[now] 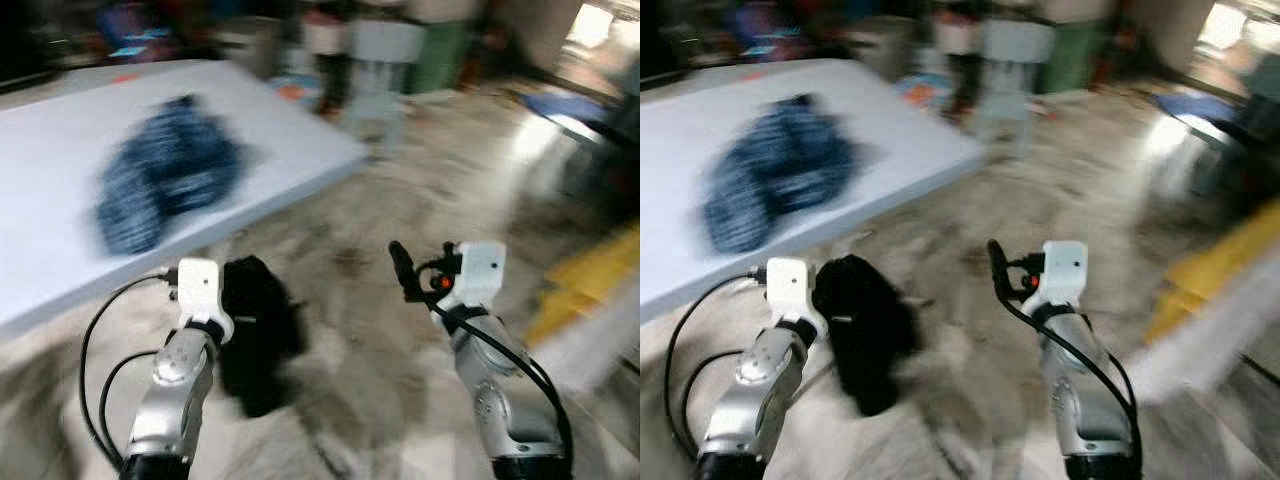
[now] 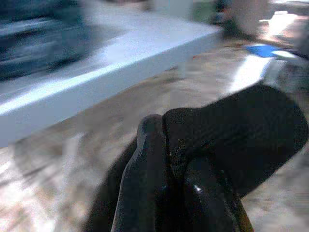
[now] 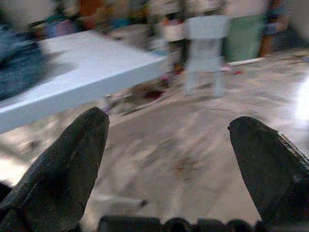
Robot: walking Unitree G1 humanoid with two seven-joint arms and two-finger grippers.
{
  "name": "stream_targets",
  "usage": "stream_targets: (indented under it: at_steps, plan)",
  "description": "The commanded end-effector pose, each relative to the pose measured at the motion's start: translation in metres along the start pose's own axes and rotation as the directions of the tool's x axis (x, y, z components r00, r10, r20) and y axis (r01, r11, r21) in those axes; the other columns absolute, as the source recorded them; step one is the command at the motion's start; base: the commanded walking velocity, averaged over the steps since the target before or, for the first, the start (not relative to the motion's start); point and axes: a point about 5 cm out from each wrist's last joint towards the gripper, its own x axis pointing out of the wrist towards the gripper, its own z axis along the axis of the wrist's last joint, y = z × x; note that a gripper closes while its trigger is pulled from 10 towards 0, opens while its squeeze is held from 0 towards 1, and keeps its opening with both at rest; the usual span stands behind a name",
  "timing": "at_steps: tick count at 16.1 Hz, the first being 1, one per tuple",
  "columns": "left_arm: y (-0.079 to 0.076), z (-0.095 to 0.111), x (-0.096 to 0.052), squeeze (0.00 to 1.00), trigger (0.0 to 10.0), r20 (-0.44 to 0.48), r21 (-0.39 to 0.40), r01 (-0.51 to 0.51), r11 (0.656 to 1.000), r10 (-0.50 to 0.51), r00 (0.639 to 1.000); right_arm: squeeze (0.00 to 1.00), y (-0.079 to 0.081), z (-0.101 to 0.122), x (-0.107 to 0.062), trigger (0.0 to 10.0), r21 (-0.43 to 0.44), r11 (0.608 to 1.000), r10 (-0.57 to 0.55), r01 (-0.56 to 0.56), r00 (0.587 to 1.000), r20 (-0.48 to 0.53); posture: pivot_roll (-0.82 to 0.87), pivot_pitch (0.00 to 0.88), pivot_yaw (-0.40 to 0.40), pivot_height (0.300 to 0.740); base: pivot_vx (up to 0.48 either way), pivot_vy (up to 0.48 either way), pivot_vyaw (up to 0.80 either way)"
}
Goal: Hang hanger
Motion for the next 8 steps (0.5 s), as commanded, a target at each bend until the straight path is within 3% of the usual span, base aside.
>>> stream_targets:
  at_steps: [1,3,6,8]
  plan:
    - [-0.018,0.007,0.004,0.0,10.0,0.033,-0.005,0.081,0.997,-0.081,0.996,0.0,-0.013,-0.005,-0.004,10.0,0.002,0.998,-0.056,0.056,0.998,-0.006,-0.07,0.0,0.015,0.74,0.0,0.0,-0.8]
    - [-0.017,0.006,0.001,0.0,10.0,0.04,-0.037,0.05,0.998,-0.049,0.998,0.0,-0.016,-0.011,-0.01,10.0,0.039,0.993,-0.111,0.112,0.994,-0.017,-0.08,0.0,0.031,0.74,0.0,0.0,-0.8]
    - [-0.027,0.006,0.001,0.0,10.0,0.033,-0.032,0.116,0.993,-0.115,0.993,0.0,-0.01,-0.011,-0.013,10.0,0.002,0.998,-0.064,0.064,0.998,-0.023,-0.09,0.018,0.029,0.74,0.0,0.0,-0.8]
    - [-0.028,0.007,0.002,0.0,10.0,0.036,-0.035,0.129,0.991,-0.128,0.991,0.0,-0.013,-0.009,-0.012,10.0,0.0,0.997,-0.075,0.075,0.997,-0.016,-0.09,0.031,0.028,0.74,0.257,0.0,-0.8]
